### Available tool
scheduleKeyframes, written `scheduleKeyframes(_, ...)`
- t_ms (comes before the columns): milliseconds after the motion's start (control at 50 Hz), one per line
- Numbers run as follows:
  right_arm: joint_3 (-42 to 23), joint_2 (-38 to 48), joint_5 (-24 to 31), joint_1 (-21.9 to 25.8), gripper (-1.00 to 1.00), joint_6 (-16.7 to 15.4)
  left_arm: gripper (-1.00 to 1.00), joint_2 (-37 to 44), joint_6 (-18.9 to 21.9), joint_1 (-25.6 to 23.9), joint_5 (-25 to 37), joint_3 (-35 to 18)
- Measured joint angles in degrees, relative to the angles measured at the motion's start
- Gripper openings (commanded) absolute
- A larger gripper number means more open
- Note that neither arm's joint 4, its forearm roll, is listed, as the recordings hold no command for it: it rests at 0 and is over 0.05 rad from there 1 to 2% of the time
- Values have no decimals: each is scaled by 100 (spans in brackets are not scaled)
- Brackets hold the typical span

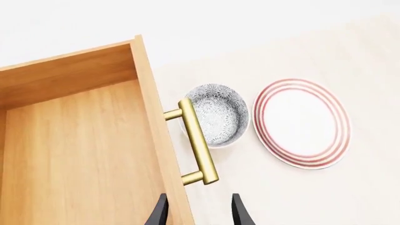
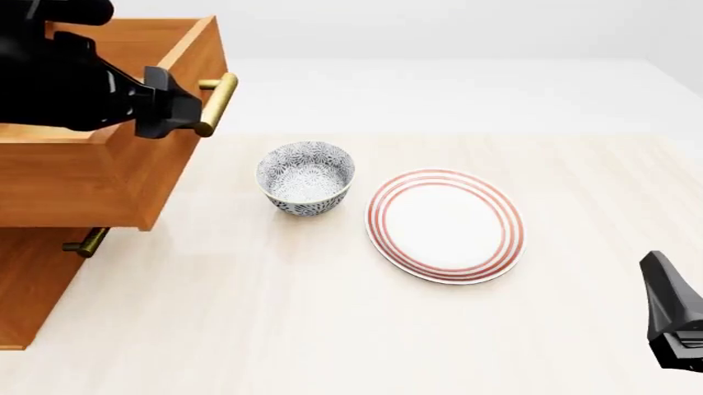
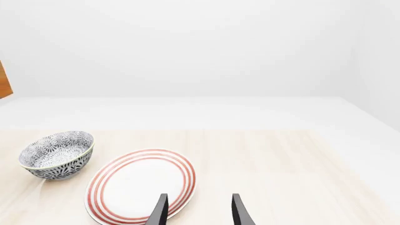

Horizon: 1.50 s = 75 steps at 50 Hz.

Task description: Open the top drawer of the cabinet.

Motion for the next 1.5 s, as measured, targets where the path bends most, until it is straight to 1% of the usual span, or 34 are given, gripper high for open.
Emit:
scheduleKeyframes(180,0,0,0,0,100,0,100,-4,127,18,122,-99)
scheduleKeyframes(480,0,0,0,0,100,0,100,-184,469,-14,348,-516)
scheduleKeyframes(1040,0,0,0,0,100,0,100,-327,781,112,636,-956)
scheduleKeyframes(1280,0,0,0,0,100,0,100,-547,933,285,700,-1077)
scheduleKeyframes(1500,0,0,0,0,100,0,100,-857,987,502,757,-1104)
